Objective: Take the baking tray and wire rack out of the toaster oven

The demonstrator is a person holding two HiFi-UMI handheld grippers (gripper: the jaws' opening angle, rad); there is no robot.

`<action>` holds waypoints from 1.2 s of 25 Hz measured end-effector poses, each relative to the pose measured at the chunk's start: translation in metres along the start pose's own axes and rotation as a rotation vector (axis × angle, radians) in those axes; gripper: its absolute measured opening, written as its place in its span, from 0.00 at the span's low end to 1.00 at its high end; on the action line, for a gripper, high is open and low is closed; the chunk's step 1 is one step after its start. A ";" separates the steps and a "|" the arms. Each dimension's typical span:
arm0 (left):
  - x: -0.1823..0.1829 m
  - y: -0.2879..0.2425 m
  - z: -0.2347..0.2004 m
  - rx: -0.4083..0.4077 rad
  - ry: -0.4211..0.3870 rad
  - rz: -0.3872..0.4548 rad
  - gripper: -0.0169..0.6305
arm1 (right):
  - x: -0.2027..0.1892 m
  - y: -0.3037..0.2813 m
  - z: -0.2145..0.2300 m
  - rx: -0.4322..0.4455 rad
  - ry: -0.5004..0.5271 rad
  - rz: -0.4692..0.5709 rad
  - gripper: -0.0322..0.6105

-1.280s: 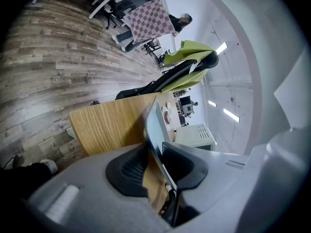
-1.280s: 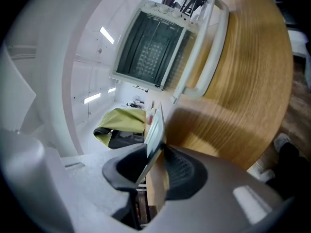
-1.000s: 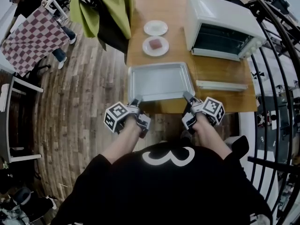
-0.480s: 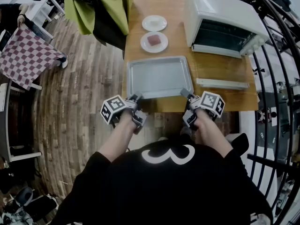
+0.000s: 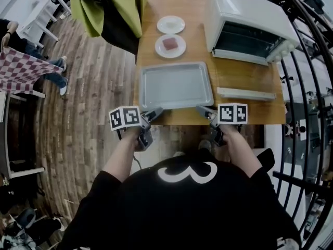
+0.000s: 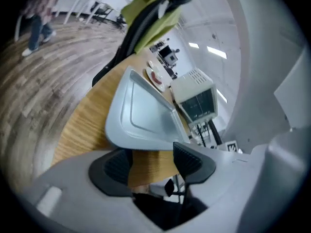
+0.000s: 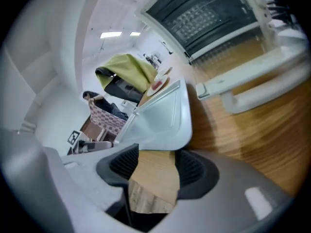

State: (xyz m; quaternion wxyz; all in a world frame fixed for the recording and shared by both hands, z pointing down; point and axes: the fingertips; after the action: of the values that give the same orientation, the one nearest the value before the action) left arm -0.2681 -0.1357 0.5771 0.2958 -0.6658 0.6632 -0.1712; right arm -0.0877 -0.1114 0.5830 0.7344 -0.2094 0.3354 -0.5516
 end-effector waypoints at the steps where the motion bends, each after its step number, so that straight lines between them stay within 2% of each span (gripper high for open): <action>1: -0.003 -0.002 0.000 0.043 -0.067 -0.035 0.41 | -0.002 -0.001 0.001 -0.031 0.044 -0.023 0.41; 4: -0.013 -0.004 -0.003 0.177 -0.237 -0.108 0.41 | -0.010 -0.003 0.001 -0.108 0.151 -0.090 0.43; 6: -0.019 -0.004 -0.006 0.246 -0.303 -0.134 0.41 | -0.016 -0.003 0.002 -0.144 0.203 -0.128 0.43; 9: -0.029 -0.006 -0.009 0.306 -0.346 -0.170 0.41 | -0.025 -0.001 0.005 -0.185 0.259 -0.175 0.43; 12: -0.034 -0.005 -0.002 0.332 -0.374 -0.173 0.41 | -0.023 0.009 -0.002 -0.179 0.292 -0.148 0.43; 14: -0.028 -0.003 0.014 0.332 -0.407 -0.127 0.40 | -0.017 0.022 -0.015 -0.146 0.311 -0.099 0.42; 16: -0.016 0.000 0.043 0.326 -0.470 -0.052 0.35 | -0.010 0.040 -0.030 -0.110 0.346 -0.044 0.35; 17: -0.010 0.000 0.061 0.316 -0.506 -0.012 0.31 | -0.006 0.050 -0.036 -0.099 0.367 -0.019 0.28; 18: -0.004 -0.001 0.082 0.298 -0.540 0.024 0.28 | -0.002 0.062 -0.041 -0.093 0.387 0.007 0.21; 23: 0.009 -0.017 0.188 0.175 -0.700 0.144 0.13 | 0.013 0.128 -0.056 -0.066 0.479 0.150 0.07; 26: 0.010 -0.031 0.241 0.135 -0.776 0.172 0.09 | 0.023 0.163 -0.056 -0.033 0.542 0.212 0.05; 30: 0.012 -0.056 0.296 0.115 -0.834 0.207 0.05 | 0.035 0.208 -0.044 -0.017 0.583 0.260 0.05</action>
State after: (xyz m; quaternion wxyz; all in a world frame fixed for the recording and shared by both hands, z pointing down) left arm -0.0399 -0.1010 0.3837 0.5905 -0.5906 0.5396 0.1063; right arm 0.0255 -0.0791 0.4031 0.6698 -0.0041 0.5603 -0.4873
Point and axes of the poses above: the fingertips, and each gripper's own axes: y backward along the fingers, z to its right, x out of its top, and after that the axes turned 15 degrees about -z, right-handed
